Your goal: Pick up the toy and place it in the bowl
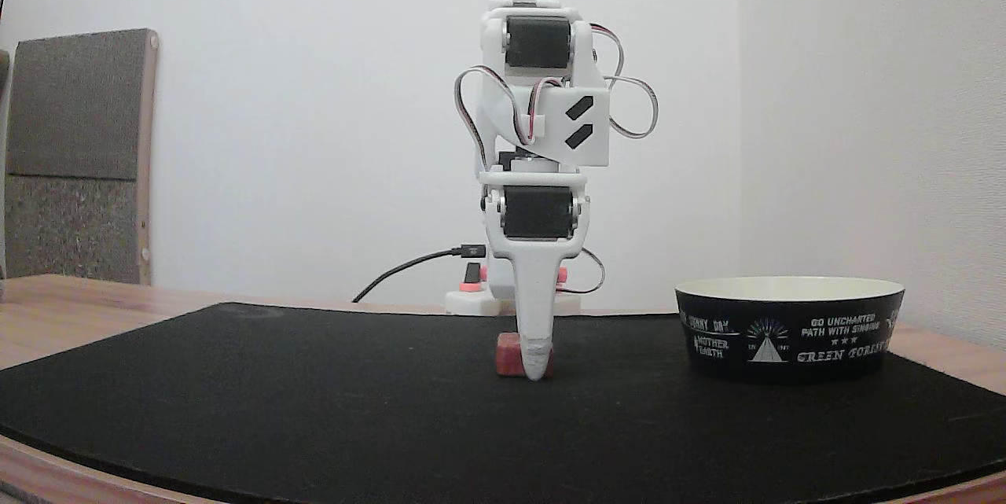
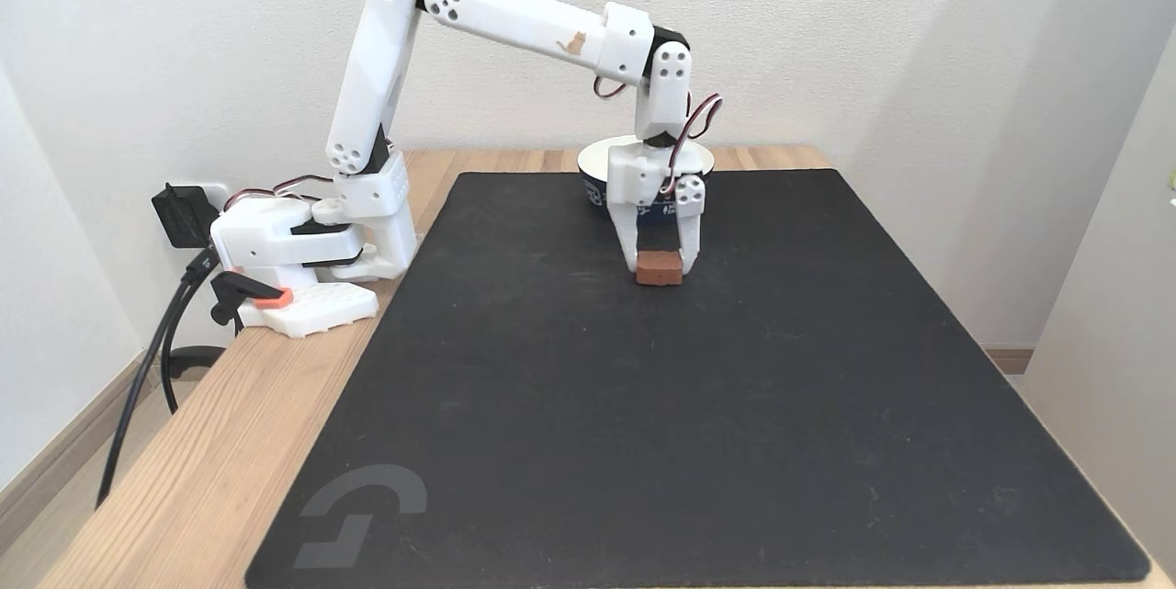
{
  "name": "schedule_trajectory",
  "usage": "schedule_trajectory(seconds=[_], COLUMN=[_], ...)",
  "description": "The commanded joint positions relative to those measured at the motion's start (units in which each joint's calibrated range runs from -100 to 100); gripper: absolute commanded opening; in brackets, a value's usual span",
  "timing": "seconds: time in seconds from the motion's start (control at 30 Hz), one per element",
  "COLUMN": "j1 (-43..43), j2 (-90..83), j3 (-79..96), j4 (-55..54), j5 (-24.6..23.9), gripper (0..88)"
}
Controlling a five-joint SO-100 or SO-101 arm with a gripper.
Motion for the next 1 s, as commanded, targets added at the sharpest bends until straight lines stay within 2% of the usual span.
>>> schedule_trajectory(seconds=[0.0,0.2,0.47,0.67,0.77,0.87,0.97], j1=[0.49,-3.86,-16.16,-22.35,-25.19,-29.88,-31.88], j2=[-0.09,-6.68,-21.60,-22.18,-21.68,-21.93,-22.60], j3=[0.23,-6.71,-4.27,9.61,14.74,15.74,14.56], j4=[-0.58,0.18,-4.05,-19.38,-29.20,-34.96,-35.38], j5=[-0.14,0.17,-0.30,-0.30,-0.30,-0.30,-0.30], gripper=[5.9,6.0,6.3,6.6,12.7,15.6,15.7])
